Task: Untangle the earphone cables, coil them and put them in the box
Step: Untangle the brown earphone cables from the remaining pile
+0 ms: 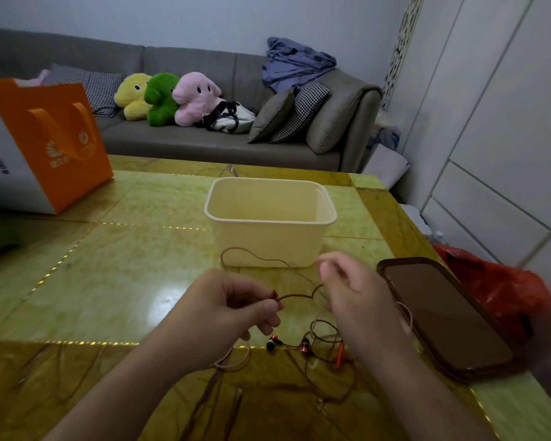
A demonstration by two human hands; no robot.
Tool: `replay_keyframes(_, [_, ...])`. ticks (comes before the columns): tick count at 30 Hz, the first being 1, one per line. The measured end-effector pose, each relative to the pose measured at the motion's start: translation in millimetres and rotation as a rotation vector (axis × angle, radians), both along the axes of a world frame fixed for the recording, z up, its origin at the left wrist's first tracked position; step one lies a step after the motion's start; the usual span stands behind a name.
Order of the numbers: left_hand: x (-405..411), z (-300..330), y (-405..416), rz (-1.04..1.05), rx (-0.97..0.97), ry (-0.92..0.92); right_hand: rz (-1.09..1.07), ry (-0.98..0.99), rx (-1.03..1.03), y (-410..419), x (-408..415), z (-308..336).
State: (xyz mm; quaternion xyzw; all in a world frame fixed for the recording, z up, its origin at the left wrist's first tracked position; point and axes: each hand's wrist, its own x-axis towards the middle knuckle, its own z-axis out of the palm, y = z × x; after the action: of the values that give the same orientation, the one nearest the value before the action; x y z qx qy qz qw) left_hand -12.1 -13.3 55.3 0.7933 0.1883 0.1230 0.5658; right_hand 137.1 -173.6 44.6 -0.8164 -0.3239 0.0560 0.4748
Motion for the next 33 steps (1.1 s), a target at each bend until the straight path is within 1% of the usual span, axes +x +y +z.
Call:
replay_keyframes(2, [1,0,0,0.03,-0.023,-0.029,0.18,-0.066,-0.032,0,-3,3])
replay_keyframes(5, [1,0,0,0.035,-0.072,-0.065,0.418,-0.021,-0.037,2,-8,-2])
replay_keyframes(8, [0,0,2,0.043,-0.153,-0.09,0.446,0.149,-0.022,7,-8,-8])
replay_keyframes(10, [-1,1,2,0.021,-0.247,-0.08,0.371,0.203,0.044,9,-3,-13])
replay_keyframes(12, [-1,1,-1,-0.041,-0.448,-0.098,0.32,0.251,0.151,12,1,-15])
replay_keyframes(14, [-2,1,-6,-0.125,-0.675,-0.169,0.362,0.336,0.211,16,-3,-16])
replay_keyframes(15, [-2,1,-10,-0.148,-0.739,-0.21,0.41,0.376,0.225,18,-9,-16])
replay_keyframes(16, [-1,1,-14,-0.146,-0.766,-0.245,0.47,0.371,0.216,20,-16,-18])
replay_keyframes(17, [2,2,-18,-0.119,-0.778,-0.274,0.503,0.29,0.176,20,-21,-20])
replay_keyframes(19, [5,2,-21,-0.01,-0.763,-0.314,0.501,0.071,0.037,21,-28,-24])
replay_keyframes(20, [6,1,-20,0.041,-0.74,-0.331,0.478,0.016,-0.033,20,-28,-24])
replay_keyframes(23, [6,0,-15,0.144,-0.609,-0.357,0.469,-0.048,-0.174,14,-26,-15])
replay_keyframes(25, [6,-2,-12,0.178,-0.444,-0.328,0.495,-0.089,-0.225,10,-28,-10])
replay_keyframes(28, [7,-9,-6,0.183,-0.107,-0.188,0.485,-0.149,-0.205,9,-31,-5])
replay_keyframes(30, [7,-10,-5,0.072,0.032,-0.069,0.404,-0.176,-0.114,7,-29,-5])
replay_keyframes(31, [6,-9,-5,0.01,0.044,-0.021,0.357,-0.185,-0.059,7,-26,-6])
replay_keyframes(32, [6,-8,-6,-0.041,0.011,0.005,0.305,-0.201,-0.013,6,-24,-6])
replay_keyframes(33, [6,-7,-7,-0.075,-0.063,0.005,0.25,-0.217,0.021,5,-22,-6])
